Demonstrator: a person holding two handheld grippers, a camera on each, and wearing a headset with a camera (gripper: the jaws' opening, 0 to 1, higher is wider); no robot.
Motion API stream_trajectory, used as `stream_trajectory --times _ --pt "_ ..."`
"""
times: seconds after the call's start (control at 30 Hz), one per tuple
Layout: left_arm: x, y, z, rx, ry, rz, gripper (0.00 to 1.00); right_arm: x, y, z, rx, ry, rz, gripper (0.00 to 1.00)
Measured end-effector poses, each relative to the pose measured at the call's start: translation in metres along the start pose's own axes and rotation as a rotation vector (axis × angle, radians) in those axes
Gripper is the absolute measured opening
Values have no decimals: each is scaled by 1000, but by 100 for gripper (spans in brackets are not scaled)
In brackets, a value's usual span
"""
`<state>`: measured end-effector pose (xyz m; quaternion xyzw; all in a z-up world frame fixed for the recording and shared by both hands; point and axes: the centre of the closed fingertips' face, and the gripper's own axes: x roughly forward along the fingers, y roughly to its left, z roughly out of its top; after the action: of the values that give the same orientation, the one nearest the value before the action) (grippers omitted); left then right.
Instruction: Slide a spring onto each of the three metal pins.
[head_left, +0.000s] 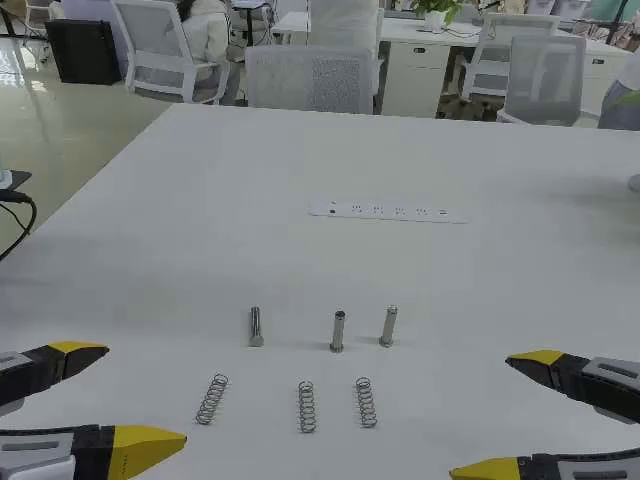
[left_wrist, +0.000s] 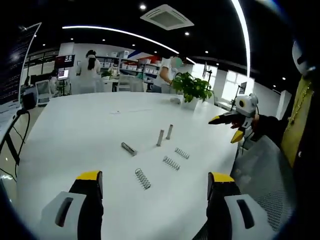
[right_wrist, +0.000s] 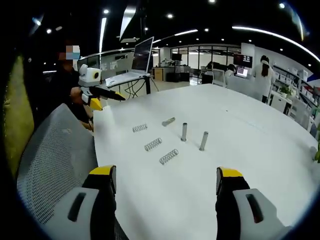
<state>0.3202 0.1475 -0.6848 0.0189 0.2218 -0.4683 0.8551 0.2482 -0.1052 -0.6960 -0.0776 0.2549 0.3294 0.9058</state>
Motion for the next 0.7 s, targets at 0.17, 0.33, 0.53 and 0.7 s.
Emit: stream_trajectory --times 0.17,0.33,0.53,0.7 --pt "3 2 3 4 2 -3 83 -1 -1 0 1 -2 -1 81" --pt "5 2 4 9 1 -6 82 -1 -1 -1 2 0 -2 81" --pt "5 1 4 7 1 -7 82 -2 -1 0 3 -1 -3 81" --pt "3 1 3 6 0 -1 82 -2 -1 0 3 -3 -3 81"
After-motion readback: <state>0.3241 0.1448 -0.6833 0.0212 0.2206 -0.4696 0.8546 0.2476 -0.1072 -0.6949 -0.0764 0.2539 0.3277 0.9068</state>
